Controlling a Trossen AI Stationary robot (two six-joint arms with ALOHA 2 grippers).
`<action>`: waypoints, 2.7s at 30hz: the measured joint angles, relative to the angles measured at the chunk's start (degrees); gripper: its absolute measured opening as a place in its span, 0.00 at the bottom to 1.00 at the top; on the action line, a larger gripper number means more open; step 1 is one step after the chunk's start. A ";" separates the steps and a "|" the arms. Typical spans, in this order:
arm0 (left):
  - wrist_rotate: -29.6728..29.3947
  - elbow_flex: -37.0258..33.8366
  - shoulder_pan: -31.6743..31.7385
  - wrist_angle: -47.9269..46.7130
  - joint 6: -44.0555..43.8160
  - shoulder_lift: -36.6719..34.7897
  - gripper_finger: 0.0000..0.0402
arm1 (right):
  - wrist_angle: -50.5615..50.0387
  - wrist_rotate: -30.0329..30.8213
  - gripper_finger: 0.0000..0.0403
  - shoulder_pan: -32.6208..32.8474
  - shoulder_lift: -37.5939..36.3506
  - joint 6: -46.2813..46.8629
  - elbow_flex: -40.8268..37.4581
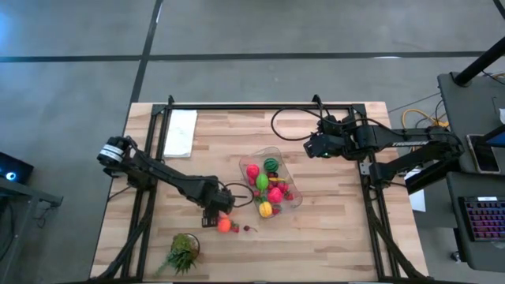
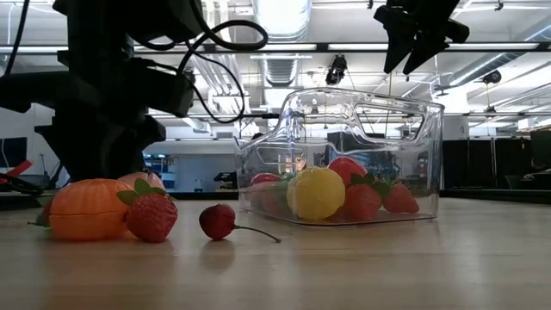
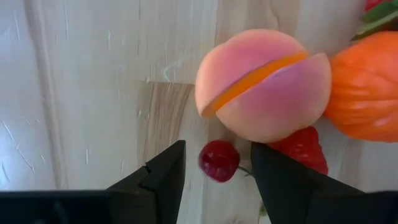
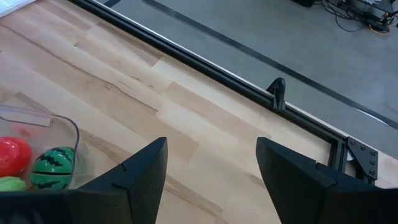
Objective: Pick and placing Produce into tupperware
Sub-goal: Put the red cherry into the transparent bin
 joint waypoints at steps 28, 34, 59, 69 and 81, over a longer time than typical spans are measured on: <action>2.40 -4.66 0.02 3.50 -2.08 -1.79 0.20 | 0.00 0.00 0.59 0.00 0.00 0.01 -0.15; 2.08 -4.72 0.14 4.42 -2.17 -1.77 0.16 | 0.00 0.00 0.59 0.00 0.00 0.02 -0.15; -12.59 5.69 5.46 -0.68 -1.54 -19.61 0.15 | 0.57 -0.04 0.59 0.00 0.00 0.26 -0.15; -10.30 6.32 14.24 25.90 3.87 -18.36 0.15 | 2.54 -0.22 0.59 0.01 0.00 0.24 -0.24; -2.16 10.80 16.57 31.51 2.33 -1.92 0.16 | 2.60 -1.56 0.59 0.02 0.00 0.24 -0.26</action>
